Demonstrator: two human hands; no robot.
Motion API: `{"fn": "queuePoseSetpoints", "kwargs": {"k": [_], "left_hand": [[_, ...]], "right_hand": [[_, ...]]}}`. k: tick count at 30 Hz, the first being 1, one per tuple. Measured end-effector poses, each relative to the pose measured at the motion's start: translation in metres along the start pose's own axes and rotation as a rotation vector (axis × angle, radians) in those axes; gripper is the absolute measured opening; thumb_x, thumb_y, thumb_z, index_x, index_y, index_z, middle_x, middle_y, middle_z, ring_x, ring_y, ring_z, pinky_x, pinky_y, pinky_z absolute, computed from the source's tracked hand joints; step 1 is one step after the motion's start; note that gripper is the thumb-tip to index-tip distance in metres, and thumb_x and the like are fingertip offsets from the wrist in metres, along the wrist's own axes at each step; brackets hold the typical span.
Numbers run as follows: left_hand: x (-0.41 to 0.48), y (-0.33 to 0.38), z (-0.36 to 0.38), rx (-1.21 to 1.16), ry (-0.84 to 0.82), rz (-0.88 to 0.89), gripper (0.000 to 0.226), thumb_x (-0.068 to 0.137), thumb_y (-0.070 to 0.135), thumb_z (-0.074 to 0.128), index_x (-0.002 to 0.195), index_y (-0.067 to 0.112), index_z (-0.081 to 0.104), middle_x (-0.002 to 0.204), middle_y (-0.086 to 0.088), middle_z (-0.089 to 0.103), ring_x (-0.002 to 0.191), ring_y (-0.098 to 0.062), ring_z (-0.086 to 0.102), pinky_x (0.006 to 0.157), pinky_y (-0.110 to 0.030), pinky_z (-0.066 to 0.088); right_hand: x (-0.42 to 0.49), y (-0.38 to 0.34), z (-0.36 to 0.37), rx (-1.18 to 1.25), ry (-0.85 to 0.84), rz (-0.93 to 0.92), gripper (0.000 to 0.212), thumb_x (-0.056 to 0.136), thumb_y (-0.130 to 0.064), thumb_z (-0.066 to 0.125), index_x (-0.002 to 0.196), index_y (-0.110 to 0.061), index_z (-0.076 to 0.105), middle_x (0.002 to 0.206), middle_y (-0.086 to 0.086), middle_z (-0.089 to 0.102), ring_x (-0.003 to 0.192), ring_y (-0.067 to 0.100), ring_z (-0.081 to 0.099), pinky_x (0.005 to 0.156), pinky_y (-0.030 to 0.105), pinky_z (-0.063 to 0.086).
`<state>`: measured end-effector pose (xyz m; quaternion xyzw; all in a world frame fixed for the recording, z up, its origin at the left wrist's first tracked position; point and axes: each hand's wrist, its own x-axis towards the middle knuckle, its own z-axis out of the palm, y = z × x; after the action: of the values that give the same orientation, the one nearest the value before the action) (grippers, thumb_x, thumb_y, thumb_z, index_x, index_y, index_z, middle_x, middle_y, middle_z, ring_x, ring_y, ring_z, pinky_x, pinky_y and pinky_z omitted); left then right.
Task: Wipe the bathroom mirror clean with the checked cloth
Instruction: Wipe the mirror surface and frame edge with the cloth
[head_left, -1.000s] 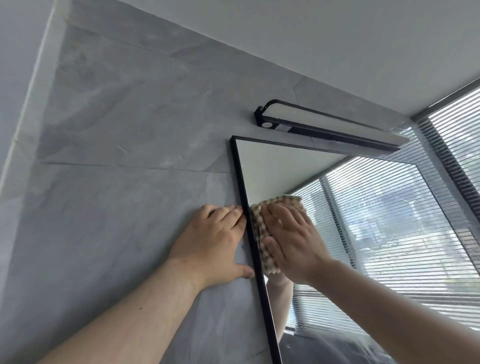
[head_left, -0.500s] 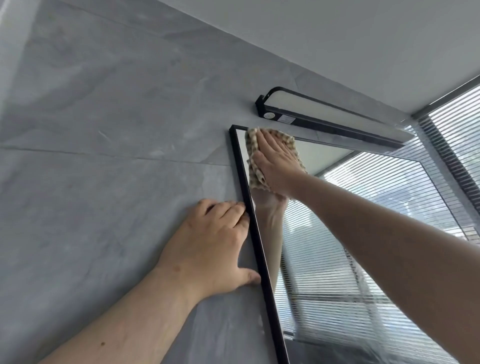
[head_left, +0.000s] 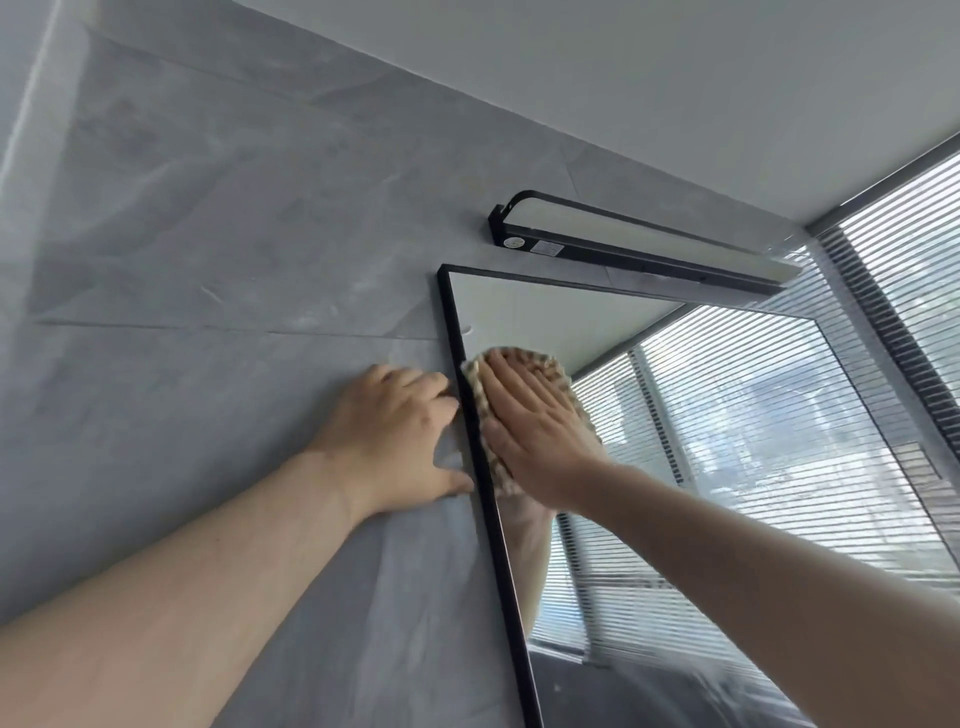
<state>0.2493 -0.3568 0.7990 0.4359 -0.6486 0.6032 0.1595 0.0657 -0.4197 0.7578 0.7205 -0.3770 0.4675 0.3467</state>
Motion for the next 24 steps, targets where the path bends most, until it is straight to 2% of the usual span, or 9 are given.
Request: {"fn": "queuePoseSetpoints", "kwargs": {"k": [4, 9, 12, 14, 16, 17, 20, 22, 24], "left_hand": [[0.009, -0.01, 0.005, 0.049, -0.04, -0.045, 0.132, 0.051, 0.09, 0.0, 0.159, 0.015, 0.013, 0.168, -0.008, 0.005, 0.154, -0.021, 0.001, 0.124, -0.04, -0.002], [0.009, -0.009, 0.015, 0.065, -0.013, -0.062, 0.123, 0.066, 0.093, 0.008, 0.159, 0.014, 0.003, 0.168, -0.008, -0.005, 0.154, -0.022, -0.008, 0.124, -0.044, -0.005], [0.008, -0.007, 0.015, 0.096, -0.015, -0.047, 0.125, 0.062, 0.091, -0.001, 0.159, 0.014, 0.006, 0.168, -0.008, -0.001, 0.154, -0.022, -0.003, 0.124, -0.043, -0.003], [0.008, -0.007, 0.011, 0.077, 0.02, -0.046, 0.126, 0.058, 0.09, 0.003, 0.155, 0.014, 0.028, 0.163, -0.011, 0.023, 0.15, -0.026, 0.019, 0.123, -0.042, 0.01], [0.016, -0.005, 0.004, 0.062, 0.084, -0.045, 0.118, 0.056, 0.093, 0.014, 0.136, 0.016, 0.053, 0.139, -0.007, 0.052, 0.128, -0.027, 0.045, 0.11, -0.04, 0.031], [0.023, -0.006, 0.0, 0.087, 0.104, -0.043, 0.114, 0.053, 0.096, 0.018, 0.127, 0.018, 0.056, 0.128, -0.003, 0.053, 0.119, -0.025, 0.048, 0.103, -0.038, 0.033], [0.039, -0.01, -0.003, 0.089, 0.08, -0.058, 0.119, 0.044, 0.1, 0.025, 0.127, 0.019, 0.049, 0.128, -0.001, 0.046, 0.12, -0.023, 0.042, 0.106, -0.035, 0.026], [0.04, -0.011, 0.003, 0.022, 0.082, -0.082, 0.134, 0.039, 0.1, 0.021, 0.139, 0.014, 0.046, 0.144, -0.005, 0.042, 0.136, -0.025, 0.034, 0.118, -0.038, 0.014], [0.04, -0.013, 0.009, -0.004, 0.04, -0.095, 0.145, 0.037, 0.099, 0.016, 0.151, 0.011, 0.031, 0.161, -0.007, 0.026, 0.151, -0.023, 0.015, 0.124, -0.039, 0.003]], "right_hand": [[-0.015, -0.003, 0.01, 0.018, -0.006, 0.048, 0.054, 0.105, -0.049, 0.015, 0.146, -0.044, -0.021, 0.159, -0.02, -0.023, 0.145, -0.001, -0.026, 0.102, 0.01, -0.031], [0.035, 0.0, 0.004, 0.07, 0.034, 0.091, 0.054, 0.106, -0.048, 0.015, 0.153, -0.042, -0.01, 0.164, -0.016, -0.015, 0.15, 0.003, -0.016, 0.112, 0.019, -0.019], [0.073, 0.007, -0.004, 0.088, 0.07, 0.112, 0.054, 0.106, -0.047, 0.016, 0.156, -0.038, -0.003, 0.165, -0.013, -0.01, 0.151, 0.006, -0.012, 0.119, 0.026, -0.011], [0.091, 0.01, -0.009, 0.113, 0.091, 0.139, 0.054, 0.107, -0.045, 0.017, 0.157, -0.037, 0.0, 0.166, -0.012, -0.007, 0.152, 0.007, -0.009, 0.122, 0.028, -0.009], [0.099, 0.012, -0.013, 0.147, 0.105, 0.159, 0.054, 0.107, -0.044, 0.02, 0.158, -0.036, 0.004, 0.166, -0.011, -0.004, 0.152, 0.008, -0.007, 0.122, 0.028, -0.009], [0.101, 0.014, -0.013, 0.156, 0.117, 0.159, 0.054, 0.107, -0.043, 0.02, 0.158, -0.035, 0.005, 0.166, -0.011, -0.003, 0.152, 0.007, -0.006, 0.121, 0.028, -0.009], [0.105, 0.029, -0.012, 0.182, 0.131, 0.167, 0.054, 0.107, -0.043, 0.02, 0.158, -0.035, 0.005, 0.166, -0.011, -0.003, 0.152, 0.006, -0.007, 0.119, 0.026, -0.01], [0.103, 0.046, -0.011, 0.194, 0.14, 0.211, 0.054, 0.107, -0.042, 0.02, 0.158, -0.033, 0.005, 0.166, -0.011, -0.003, 0.152, 0.006, -0.007, 0.119, 0.027, -0.01], [0.101, 0.07, -0.01, 0.189, 0.15, 0.26, 0.055, 0.107, -0.042, 0.019, 0.158, -0.032, 0.005, 0.166, -0.01, -0.004, 0.152, 0.006, -0.007, 0.118, 0.027, -0.01]]}}
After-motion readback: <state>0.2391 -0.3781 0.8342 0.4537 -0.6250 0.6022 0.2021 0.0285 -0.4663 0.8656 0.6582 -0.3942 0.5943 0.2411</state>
